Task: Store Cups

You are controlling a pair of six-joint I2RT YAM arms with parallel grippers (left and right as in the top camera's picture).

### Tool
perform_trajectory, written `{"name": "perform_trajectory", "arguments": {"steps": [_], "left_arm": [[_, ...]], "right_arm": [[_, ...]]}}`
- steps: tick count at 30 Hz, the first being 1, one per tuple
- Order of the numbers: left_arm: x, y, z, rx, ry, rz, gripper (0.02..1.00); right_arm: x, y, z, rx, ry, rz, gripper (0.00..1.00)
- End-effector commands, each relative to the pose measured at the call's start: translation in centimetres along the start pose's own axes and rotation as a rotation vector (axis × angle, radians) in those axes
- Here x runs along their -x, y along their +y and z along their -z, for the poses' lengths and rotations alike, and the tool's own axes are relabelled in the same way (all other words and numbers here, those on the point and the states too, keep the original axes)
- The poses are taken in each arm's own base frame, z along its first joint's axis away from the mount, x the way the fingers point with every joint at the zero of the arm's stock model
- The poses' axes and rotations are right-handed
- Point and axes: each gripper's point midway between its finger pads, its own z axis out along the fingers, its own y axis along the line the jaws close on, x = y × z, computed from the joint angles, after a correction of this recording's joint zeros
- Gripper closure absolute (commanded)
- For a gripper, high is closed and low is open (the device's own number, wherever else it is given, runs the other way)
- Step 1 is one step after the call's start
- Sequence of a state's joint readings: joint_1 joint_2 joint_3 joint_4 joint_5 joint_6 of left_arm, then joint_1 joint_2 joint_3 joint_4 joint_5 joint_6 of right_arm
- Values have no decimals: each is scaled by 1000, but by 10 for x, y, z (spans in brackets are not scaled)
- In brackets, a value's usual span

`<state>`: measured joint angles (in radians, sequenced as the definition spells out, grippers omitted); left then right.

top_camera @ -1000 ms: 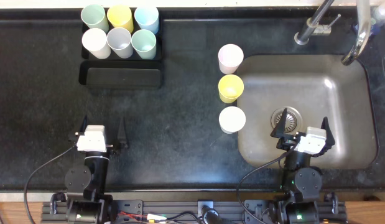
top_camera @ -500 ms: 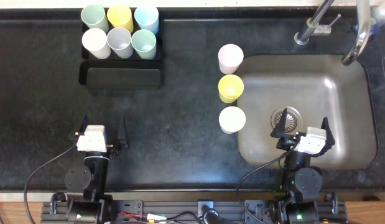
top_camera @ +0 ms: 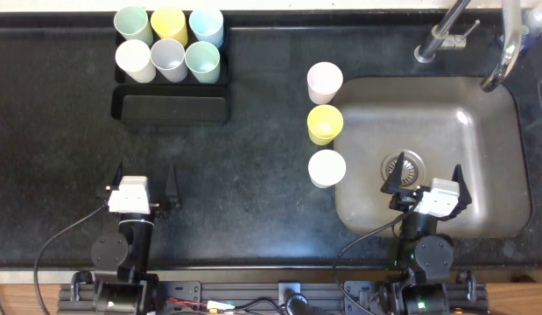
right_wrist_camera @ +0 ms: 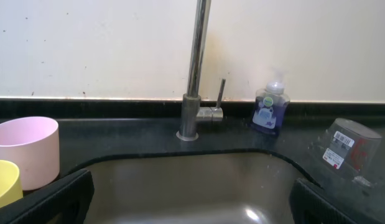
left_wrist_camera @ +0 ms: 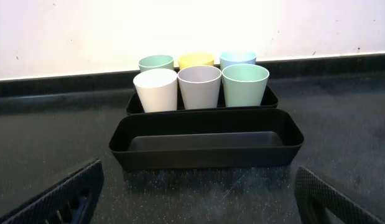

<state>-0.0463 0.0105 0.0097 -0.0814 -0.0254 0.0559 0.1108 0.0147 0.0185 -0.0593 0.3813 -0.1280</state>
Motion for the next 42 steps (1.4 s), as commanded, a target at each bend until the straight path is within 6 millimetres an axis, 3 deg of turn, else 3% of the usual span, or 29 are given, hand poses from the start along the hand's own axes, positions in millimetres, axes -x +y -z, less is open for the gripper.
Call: {"name": "perform_trajectory", "arguments": {"steps": [1, 12, 15, 18, 21, 24, 28, 31, 33, 35, 38, 42], "left_arm": [[1, -3, 0, -15, -6, -12, 20], [0, -3, 0, -14, -2, -12, 20], [-9, -2, 0, -24, 84, -1, 20], [-1, -14, -2, -108, 232, 189, 20], [37, -26, -17, -202, 387, 366, 20], [96, -35, -41, -273, 584, 547, 20], [176, -45, -89, -299, 739, 576, 20], [222, -89, -138, -360, 738, 475, 20], [235, -132, -169, -400, 719, 397, 20], [230, -181, -192, -441, 722, 332, 20], [183, -243, -207, -433, 831, 284, 20], [100, -275, -202, -302, 1056, 277, 20]], "right_arm": [[-2, -1, 0, -7, -7, -3, 5], [-2, -1, 0, -7, -7, -4, 5], [-2, -1, 0, -7, -7, -4, 5], [-2, -1, 0, -7, -7, -4, 5], [-2, -1, 0, -7, -7, -3, 3], [-2, -1, 0, -7, -7, -4, 3], [-2, -1, 0, -7, -7, -3, 3], [-2, -1, 0, -7, -7, -4, 3], [-2, -1, 0, -7, -7, -4, 3], [-2, -1, 0, -7, -7, -4, 3], [-2, -1, 0, -7, -7, -3, 3], [-2, -1, 0, -7, -7, -4, 3]]}}
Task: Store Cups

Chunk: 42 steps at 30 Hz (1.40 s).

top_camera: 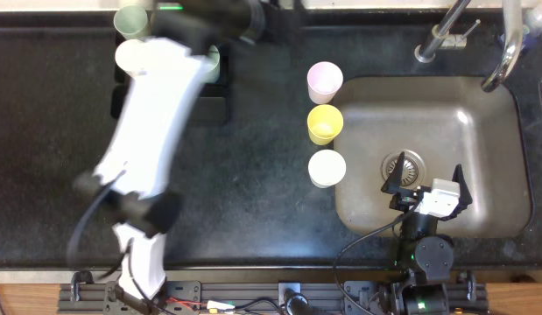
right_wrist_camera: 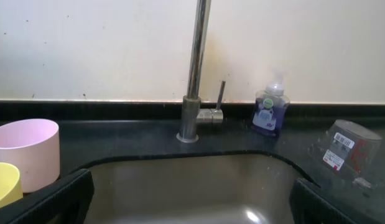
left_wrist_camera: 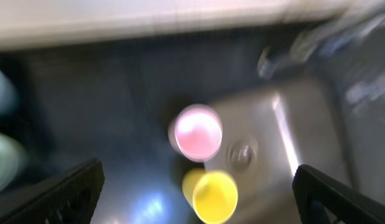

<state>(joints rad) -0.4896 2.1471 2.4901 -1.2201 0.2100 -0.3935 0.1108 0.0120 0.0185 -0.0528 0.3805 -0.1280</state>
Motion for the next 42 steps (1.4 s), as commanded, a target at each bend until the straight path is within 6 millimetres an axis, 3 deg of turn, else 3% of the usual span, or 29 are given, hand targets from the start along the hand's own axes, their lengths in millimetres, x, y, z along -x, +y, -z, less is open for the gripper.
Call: {"name": "perform_trajectory", "arguments": {"steps": [1, 5, 12, 19, 38, 39, 40, 42], "left_arm": [[-46, 17, -62, 177, 151, 131, 20], [-66, 30, -87, 224, 227, 195, 20], [-69, 35, -111, 205, 245, 233, 20], [-62, 34, -129, 189, 209, 253, 20], [-89, 48, -168, 234, 283, 285, 38], [-89, 48, -168, 233, 282, 284, 82], [-88, 47, -169, 230, 277, 284, 205], [-84, 47, -170, 228, 260, 280, 715]], "right_arm": [[-4, -1, 0, -8, 1, 0, 3], [-4, -1, 0, -8, 1, 0, 7], [-4, -1, 0, -8, 1, 0, 3], [-4, -1, 0, -8, 1, 0, 3], [-4, -1, 0, -8, 1, 0, 3], [-4, -1, 0, -8, 1, 0, 5], [-4, -1, 0, -8, 1, 0, 5], [-4, -1, 0, -8, 1, 0, 3]]}}
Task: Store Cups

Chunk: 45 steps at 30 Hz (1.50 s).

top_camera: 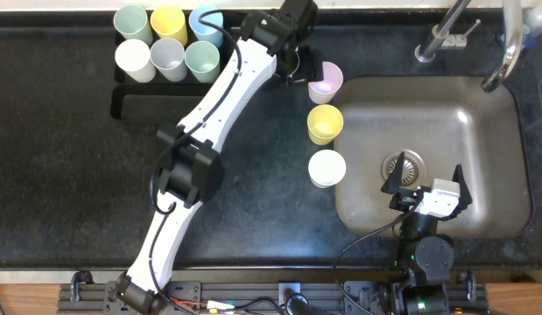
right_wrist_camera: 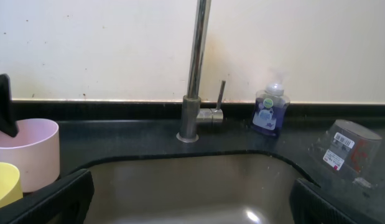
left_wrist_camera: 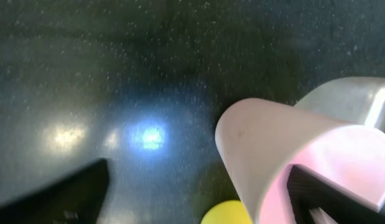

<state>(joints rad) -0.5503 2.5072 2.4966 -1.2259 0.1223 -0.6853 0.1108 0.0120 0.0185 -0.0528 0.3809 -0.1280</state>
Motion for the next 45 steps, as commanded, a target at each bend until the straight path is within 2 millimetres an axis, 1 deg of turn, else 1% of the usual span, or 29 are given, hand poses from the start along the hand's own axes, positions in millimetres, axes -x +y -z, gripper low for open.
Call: {"name": "perform_trajectory", "arguments": {"steps": [1, 2, 3, 4, 9, 10, 12, 14, 15, 16, 18, 19, 20, 21, 23, 25, 27, 28, 30, 33, 35, 38, 45], "left_arm": [[5, -9, -2, -14, -32, -15, 794], [7, -11, -2, -20, -39, -15, 851], [8, -11, -2, -25, -43, -15, 954], [9, -12, -2, -26, -45, -15, 982], [12, -10, 1, -30, -53, -9, 982], [15, -11, 6, -35, -62, -8, 982], [21, -11, 26, -44, -96, -4, 982], [29, -9, 59, -40, -154, 2, 982], [34, -4, 89, -33, -203, 9, 982], [36, 1, 111, -26, -237, 17, 982], [39, 18, 160, 4, -311, 60, 982], [38, 33, 184, 29, -351, 100, 982], [36, 47, 204, 55, -382, 137, 982], [32, 65, 225, 88, -418, 180, 982], [21, 103, 253, 141, -473, 263, 982], [6, 143, 267, 170, -507, 358, 982], [-9, 184, 268, 161, -526, 464, 982], [-18, 204, 263, 141, -526, 518, 982], [-33, 237, 250, 99, -507, 598, 982], [-53, 276, 236, 108, -469, 700, 982], [-58, 292, 233, 141, -448, 740, 982], [-55, 309, 225, 174, -429, 775, 982], [-48, 340, 198, 255, -359, 839, 982]], "right_arm": [[-4, -1, 0, -7, 1, 0, 3], [-4, -1, 0, -7, 1, 0, 5], [-4, -1, 0, -7, 1, 0, 3], [-4, -1, 0, -7, 1, 0, 3], [-4, -1, 0, -7, 1, 0, 5], [-4, -1, 0, -7, 1, 0, 5], [-4, -1, 0, -7, 1, 0, 5], [-4, -1, 0, -7, 1, 0, 3], [-4, -1, 0, -7, 1, 0, 5], [-4, -1, 0, -7, 1, 0, 5], [-4, -1, 0, -7, 1, 0, 5], [-4, -1, 0, -7, 1, 0, 7], [-4, -1, 0, -7, 1, 0, 3], [-4, -1, 0, -7, 1, 0, 3], [-4, -1, 0, -7, 1, 0, 3], [-4, -1, 0, -7, 1, 0, 3], [-4, -1, 0, -7, 1, 0, 3], [-4, -1, 0, -7, 1, 0, 3], [-4, -1, 0, -7, 1, 0, 5], [-4, -1, 0, -7, 1, 0, 5], [-4, -1, 0, -7, 1, 0, 5], [-4, -1, 0, -7, 1, 0, 3], [-4, -1, 0, -7, 1, 0, 3]]}}
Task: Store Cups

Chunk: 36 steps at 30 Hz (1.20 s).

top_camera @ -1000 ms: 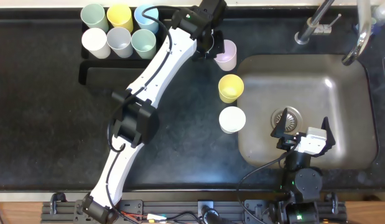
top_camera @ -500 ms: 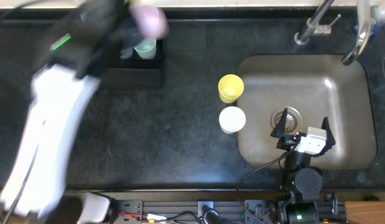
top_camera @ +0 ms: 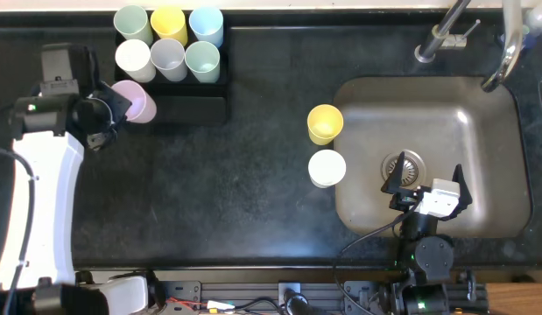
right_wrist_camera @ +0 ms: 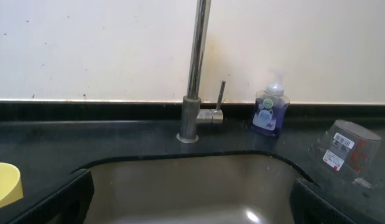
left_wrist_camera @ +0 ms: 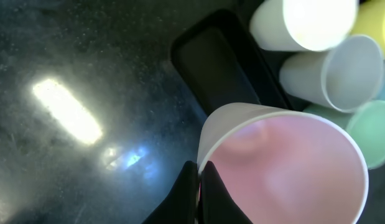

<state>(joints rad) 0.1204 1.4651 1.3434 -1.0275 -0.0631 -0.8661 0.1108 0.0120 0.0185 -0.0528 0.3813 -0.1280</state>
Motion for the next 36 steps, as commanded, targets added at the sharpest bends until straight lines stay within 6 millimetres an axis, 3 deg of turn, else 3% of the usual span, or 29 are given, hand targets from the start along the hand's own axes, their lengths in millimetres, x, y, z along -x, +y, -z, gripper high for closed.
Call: {"name": "perform_trajectory", "arguments": {"steps": [1, 11, 29, 36], "left_arm": [[11, 0, -17, 40, 11, 32, 982], [39, -28, -37, 52, 4, 34, 982], [46, -2, -72, 143, 59, 86, 982], [48, -4, -83, 145, 57, 86, 982]], "right_arm": [[-4, -1, 0, -7, 1, 0, 3], [-4, -1, 0, -7, 1, 0, 5], [-4, -1, 0, -7, 1, 0, 3], [-4, -1, 0, -7, 1, 0, 5]]}}
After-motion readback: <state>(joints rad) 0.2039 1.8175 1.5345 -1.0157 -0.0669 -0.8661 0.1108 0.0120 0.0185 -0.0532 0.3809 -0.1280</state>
